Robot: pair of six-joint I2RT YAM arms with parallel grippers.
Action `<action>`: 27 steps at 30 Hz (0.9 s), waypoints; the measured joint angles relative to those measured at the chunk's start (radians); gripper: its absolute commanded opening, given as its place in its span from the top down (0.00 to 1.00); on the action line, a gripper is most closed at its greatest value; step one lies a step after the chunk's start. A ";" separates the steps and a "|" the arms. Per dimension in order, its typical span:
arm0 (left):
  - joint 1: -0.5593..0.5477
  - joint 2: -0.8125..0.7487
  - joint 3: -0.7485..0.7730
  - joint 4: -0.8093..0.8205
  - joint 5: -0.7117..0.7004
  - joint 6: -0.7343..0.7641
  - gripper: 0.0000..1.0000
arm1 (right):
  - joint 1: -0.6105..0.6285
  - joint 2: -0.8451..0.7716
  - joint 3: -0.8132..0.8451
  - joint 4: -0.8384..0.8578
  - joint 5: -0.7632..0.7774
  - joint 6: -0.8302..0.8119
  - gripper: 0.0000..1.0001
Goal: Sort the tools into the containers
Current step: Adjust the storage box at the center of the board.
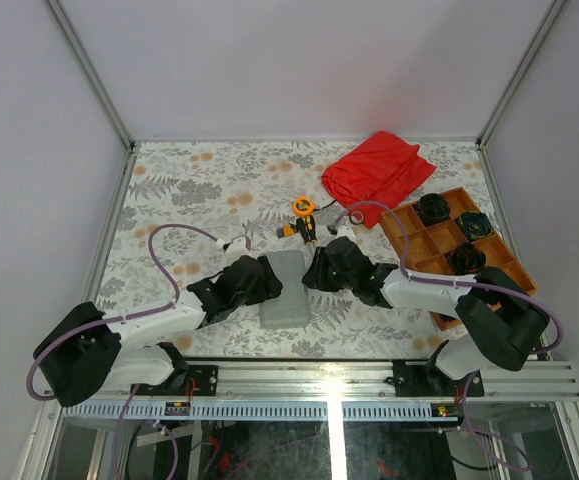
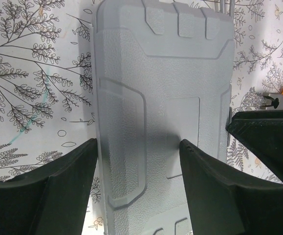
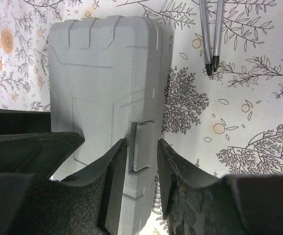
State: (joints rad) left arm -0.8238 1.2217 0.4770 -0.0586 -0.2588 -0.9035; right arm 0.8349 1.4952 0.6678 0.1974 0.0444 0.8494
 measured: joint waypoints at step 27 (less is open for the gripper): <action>0.000 0.020 0.011 0.008 -0.011 -0.001 0.40 | 0.000 -0.019 -0.024 -0.008 0.026 -0.008 0.63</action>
State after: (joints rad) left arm -0.8238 1.2419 0.4881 -0.0505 -0.2695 -0.9043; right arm 0.8345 1.4757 0.6437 0.1894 0.0700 0.8413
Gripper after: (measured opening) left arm 0.611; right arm 0.366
